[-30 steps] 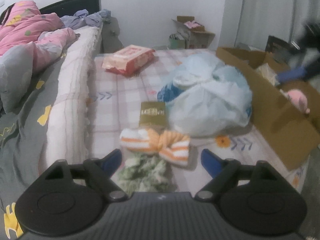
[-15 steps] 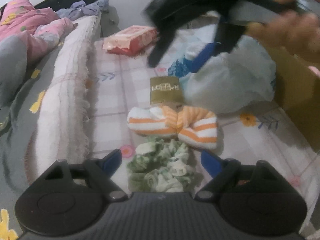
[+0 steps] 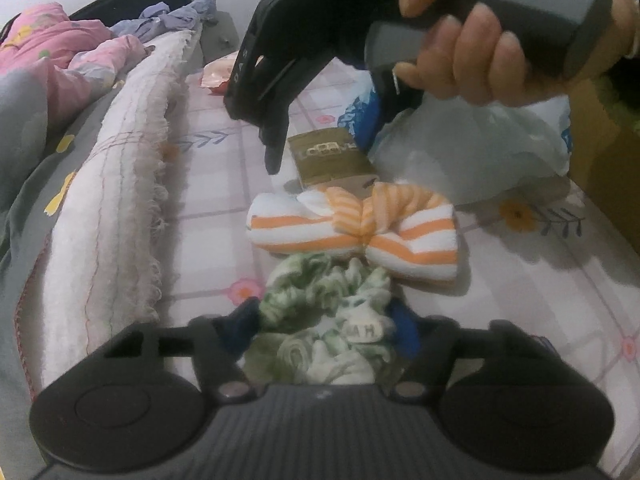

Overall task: Organize soft objects
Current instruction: 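Grasp the gold tissue packet with the right gripper while the left gripper lifts the green scrunchie, then drop the gold packet into the box with the right gripper while the left gripper drops the scrunchie in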

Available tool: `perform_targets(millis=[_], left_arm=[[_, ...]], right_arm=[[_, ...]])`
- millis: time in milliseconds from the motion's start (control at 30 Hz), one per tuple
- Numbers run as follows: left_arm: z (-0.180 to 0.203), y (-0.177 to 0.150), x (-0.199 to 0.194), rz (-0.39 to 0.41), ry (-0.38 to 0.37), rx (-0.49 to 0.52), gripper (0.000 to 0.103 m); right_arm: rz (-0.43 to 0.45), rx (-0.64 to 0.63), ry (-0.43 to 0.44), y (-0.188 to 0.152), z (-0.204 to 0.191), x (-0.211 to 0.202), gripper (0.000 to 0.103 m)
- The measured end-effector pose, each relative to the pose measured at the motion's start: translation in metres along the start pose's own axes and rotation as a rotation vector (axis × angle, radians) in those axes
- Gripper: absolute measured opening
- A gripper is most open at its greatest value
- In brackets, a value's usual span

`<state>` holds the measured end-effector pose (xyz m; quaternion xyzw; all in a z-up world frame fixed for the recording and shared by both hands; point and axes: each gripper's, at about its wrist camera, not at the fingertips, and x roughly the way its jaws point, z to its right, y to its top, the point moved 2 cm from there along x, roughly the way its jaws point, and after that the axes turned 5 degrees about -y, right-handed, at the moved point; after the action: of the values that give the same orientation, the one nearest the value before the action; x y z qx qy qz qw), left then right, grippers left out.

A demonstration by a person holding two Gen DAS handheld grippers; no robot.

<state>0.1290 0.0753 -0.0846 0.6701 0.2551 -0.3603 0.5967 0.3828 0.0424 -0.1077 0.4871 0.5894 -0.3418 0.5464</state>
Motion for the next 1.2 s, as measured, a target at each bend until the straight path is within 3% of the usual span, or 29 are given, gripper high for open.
perform_targets(millis=[100,167,267,467,767,1000,1200], left_arm=[[-0.003,0.001,0.000,0.010,0.000,-0.018,0.053],[-0.005,0.002,-0.001,0.012,0.008,-0.029,0.041],[-0.007,0.002,-0.004,0.017,0.013,-0.049,0.034],[-0.012,0.001,-0.019,0.036,0.045,-0.067,0.027],[-0.022,0.008,-0.064,0.119,0.105,-0.098,0.026],[-0.005,0.035,-0.110,0.239,0.040,-0.084,0.026],[0.041,0.075,-0.126,0.328,-0.120,-0.010,0.026]], right_arm=[[0.019,-0.030,-0.006,-0.001,-0.006,0.000,0.074],[0.034,-0.053,-0.018,-0.002,-0.008,0.000,0.066],[0.058,-0.081,-0.025,-0.005,-0.008,-0.004,0.058],[0.091,-0.055,0.024,-0.010,-0.002,-0.010,0.056],[0.202,0.021,0.261,-0.025,0.015,-0.073,0.056],[0.301,0.064,0.425,-0.063,0.056,-0.147,0.056],[0.437,0.101,0.366,-0.125,0.133,-0.221,0.057]])
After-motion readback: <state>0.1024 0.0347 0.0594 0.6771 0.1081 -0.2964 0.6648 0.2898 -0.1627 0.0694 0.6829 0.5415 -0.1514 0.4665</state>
